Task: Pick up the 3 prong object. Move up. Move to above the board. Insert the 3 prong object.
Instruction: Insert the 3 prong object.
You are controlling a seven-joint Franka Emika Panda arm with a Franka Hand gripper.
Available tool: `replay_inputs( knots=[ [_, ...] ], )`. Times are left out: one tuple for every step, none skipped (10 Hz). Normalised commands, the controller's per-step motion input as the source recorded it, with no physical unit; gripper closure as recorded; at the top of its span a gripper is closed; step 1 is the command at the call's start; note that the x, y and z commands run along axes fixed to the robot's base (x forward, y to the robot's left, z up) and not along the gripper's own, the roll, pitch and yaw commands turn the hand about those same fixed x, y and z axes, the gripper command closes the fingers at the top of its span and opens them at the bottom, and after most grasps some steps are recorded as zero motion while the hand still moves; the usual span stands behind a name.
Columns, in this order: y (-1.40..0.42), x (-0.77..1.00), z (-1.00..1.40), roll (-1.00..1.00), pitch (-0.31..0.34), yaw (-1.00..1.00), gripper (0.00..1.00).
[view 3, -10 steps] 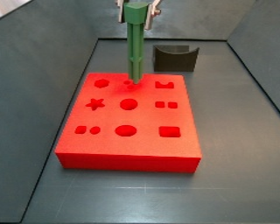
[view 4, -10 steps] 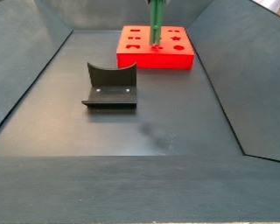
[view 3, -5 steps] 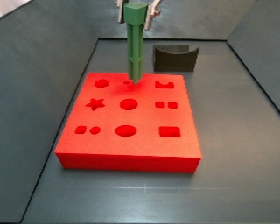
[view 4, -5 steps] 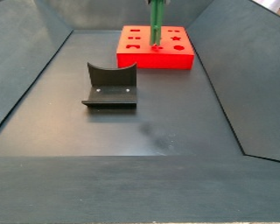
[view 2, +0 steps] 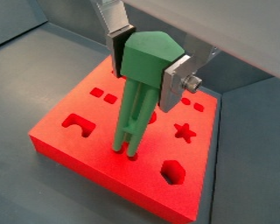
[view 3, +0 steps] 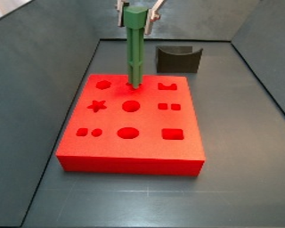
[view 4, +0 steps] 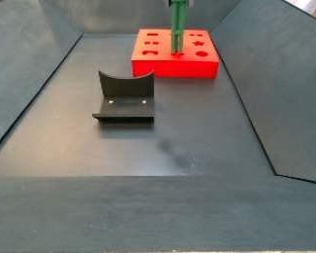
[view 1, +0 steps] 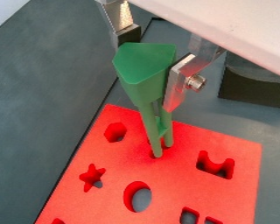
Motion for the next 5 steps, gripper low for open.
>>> replay_inputs(
  knots=[
    [0.00, 0.00, -0.03, 0.02, 0.000, -0.06, 1.00],
    [0.00, 0.00, -0.06, 0.03, 0.000, -0.06, 1.00],
    [0.00, 0.00, -0.09, 0.05, 0.000, -0.06, 1.00],
    [0.00, 0.00, -0.14, 0.07, -0.004, -0.06, 1.00],
    [0.00, 0.00, -0.15, 0.07, -0.004, -0.05, 1.00]
  ],
)
